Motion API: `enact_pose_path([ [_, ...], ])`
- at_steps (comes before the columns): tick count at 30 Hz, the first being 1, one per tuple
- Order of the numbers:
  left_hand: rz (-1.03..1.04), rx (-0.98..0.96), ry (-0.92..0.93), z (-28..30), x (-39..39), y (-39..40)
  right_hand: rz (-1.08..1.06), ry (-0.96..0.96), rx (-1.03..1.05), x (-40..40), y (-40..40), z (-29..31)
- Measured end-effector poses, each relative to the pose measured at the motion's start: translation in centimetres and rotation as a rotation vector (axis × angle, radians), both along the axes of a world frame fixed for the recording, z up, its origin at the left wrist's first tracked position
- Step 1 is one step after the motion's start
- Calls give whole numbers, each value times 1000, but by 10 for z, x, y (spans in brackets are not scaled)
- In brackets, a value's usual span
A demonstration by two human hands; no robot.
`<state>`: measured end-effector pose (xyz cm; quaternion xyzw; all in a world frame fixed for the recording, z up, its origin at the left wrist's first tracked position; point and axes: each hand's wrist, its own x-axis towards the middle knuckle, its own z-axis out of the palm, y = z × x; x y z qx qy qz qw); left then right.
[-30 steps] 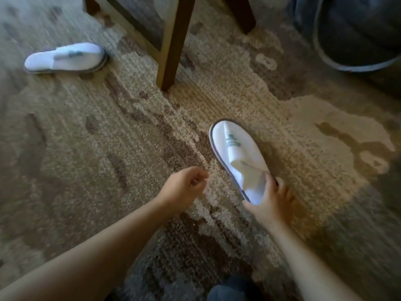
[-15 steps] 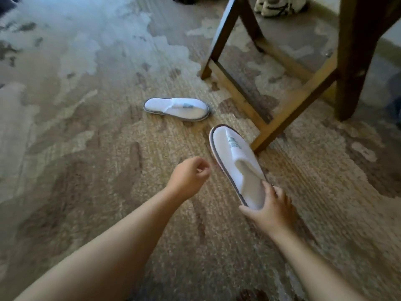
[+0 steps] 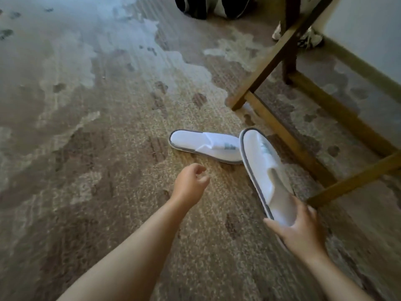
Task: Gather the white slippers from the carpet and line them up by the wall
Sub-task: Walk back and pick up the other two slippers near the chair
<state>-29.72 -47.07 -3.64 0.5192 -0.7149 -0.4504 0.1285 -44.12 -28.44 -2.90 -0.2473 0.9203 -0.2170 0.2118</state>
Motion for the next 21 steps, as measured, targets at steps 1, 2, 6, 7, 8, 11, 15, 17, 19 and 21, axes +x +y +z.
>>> enact_pose_path([
  [1, 6, 9, 5, -3, -5, -13, -35, 8, 7, -1, -7, 5],
  [2, 11, 19, 13, -6, -12, -23, -67, 18, 17, -2, -13, 10],
  [6, 41, 86, 43, -21, -41, -47, -123, 31, 19, -14, -24, 21],
  [7, 49, 105, 45, -27, -46, -48, -119, 25, 28, -17, -25, 20],
  [8, 46, 114, 43, -33, -50, -49, -114, 19, 36, -19, -27, 16],
  [11, -29, 75, -32, -55, -59, -59, -83, 1, 28, -22, -40, -3],
  [15, -86, 6, -154, -77, -69, -88, -55, -33, 10, -24, -69, -33],
  [17, -74, -17, -193, -88, -75, -97, -35, -45, -3, -24, -80, -46],
  [19, -47, -5, -209, -96, -82, -101, -15, -50, -22, -24, -86, -56],
  [21, -35, -3, -243, -101, -85, -101, -7, -71, -35, -24, -88, -62],
])
